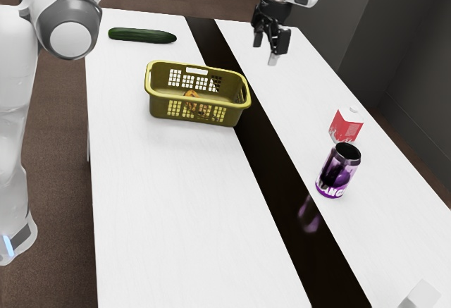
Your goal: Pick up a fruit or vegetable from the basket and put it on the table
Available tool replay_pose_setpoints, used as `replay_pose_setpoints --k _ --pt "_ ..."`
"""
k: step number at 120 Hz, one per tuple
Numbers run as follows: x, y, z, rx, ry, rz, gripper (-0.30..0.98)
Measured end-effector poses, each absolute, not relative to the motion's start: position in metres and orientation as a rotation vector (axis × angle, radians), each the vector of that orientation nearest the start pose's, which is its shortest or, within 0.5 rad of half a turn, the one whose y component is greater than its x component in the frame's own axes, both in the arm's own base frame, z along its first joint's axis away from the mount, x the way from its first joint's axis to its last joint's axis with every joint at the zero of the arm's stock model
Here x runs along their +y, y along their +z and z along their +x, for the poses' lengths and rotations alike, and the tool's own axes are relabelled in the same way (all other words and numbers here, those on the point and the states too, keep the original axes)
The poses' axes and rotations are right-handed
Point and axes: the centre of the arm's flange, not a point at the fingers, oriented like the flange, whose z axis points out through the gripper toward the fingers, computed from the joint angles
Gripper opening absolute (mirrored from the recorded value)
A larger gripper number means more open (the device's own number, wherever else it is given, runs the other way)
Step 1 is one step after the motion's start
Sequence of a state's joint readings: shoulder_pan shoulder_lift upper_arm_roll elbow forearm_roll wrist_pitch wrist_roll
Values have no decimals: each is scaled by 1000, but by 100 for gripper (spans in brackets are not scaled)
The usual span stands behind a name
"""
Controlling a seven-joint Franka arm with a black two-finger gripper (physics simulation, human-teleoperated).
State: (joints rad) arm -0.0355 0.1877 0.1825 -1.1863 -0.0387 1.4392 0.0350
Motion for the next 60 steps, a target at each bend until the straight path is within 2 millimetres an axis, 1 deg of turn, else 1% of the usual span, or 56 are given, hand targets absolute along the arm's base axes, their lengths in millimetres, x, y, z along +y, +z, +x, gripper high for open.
replay_pose_setpoints --k 37,40,45,51,55,60 --pt "69 684 590 -138 -89 -3136 69" --pt "69 692 588 -136 -111 -3134 69" --pt "67 725 579 -130 -202 -3124 69" --pt "64 764 560 -117 -303 -3115 69" --pt "56 791 546 -93 -384 -3108 69" --pt "41 816 532 -40 -461 -3104 69"
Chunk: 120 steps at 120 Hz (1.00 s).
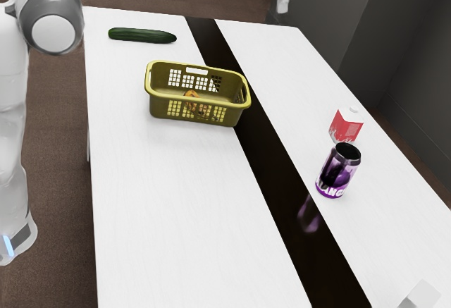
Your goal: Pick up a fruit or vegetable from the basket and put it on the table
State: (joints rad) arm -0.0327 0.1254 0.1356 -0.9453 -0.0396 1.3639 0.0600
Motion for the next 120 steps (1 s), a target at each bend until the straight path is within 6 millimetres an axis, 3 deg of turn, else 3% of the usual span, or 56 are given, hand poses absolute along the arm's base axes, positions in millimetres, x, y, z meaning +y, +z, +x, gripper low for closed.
replay_pose_setpoints --k 5,13,21,27,34,48,62,76,85,97,120 --pt "25 834 518 23 -513 -3103 69" --pt "0 846 504 133 -538 -3120 69" --pt "-27 827 513 246 -453 -3142 68" --pt "-31 808 524 267 -379 -3138 68" --pt "-12 775 545 224 -257 -3113 68" --pt "56 709 588 116 -55 -3059 69" --pt "88 668 615 118 42 -2981 69" --pt "125 647 623 125 75 -2948 69" --pt "162 620 620 114 125 -2998 69" --pt "175 595 613 189 142 -3040 69" --pt "178 583 606 390 70 -3037 69"
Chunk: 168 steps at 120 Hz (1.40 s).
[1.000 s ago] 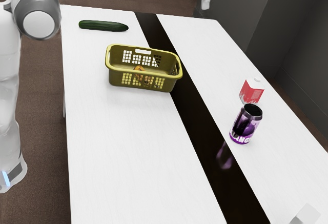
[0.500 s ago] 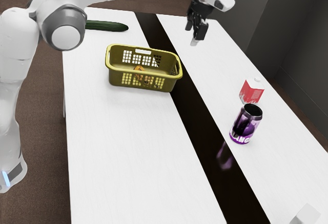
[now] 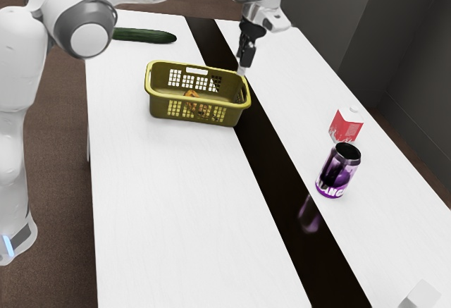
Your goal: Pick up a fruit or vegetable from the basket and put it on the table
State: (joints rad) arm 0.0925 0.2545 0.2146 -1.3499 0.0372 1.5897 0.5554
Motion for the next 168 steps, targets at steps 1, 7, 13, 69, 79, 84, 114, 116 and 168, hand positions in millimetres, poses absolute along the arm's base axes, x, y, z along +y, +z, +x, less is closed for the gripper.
replay_pose_setpoints --k 1,7,13,69,79,84,114,116,168 --pt "178 583 605 398 67 -3035 69" --pt "186 584 603 434 50 -3027 69" --pt "190 583 602 480 42 -3018 69" --pt "189 502 576 839 119 -2955 69" --pt "192 493 574 873 120 -2944 69" --pt "199 492 571 873 117 -2942 69" --pt "207 489 552 939 70 -2934 69" --pt "207 489 550 943 67 -2935 69" --pt "223 466 527 988 59 -2934 69"
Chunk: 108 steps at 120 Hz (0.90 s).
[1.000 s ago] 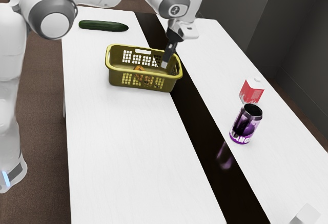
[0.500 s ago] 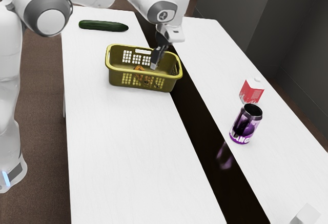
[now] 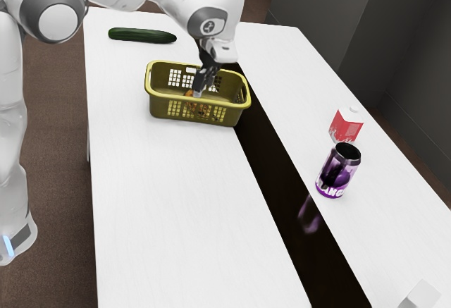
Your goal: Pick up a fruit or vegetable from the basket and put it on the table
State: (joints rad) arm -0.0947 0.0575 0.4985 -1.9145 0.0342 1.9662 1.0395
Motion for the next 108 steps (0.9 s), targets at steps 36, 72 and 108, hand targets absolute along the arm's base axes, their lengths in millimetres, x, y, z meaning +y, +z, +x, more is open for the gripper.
replay_pose_setpoints --k 36,72,108 --pt "218 446 523 1065 102 -2928 69" --pt "224 434 520 1080 106 -2926 69" --pt "227 424 521 1089 113 -2918 69"
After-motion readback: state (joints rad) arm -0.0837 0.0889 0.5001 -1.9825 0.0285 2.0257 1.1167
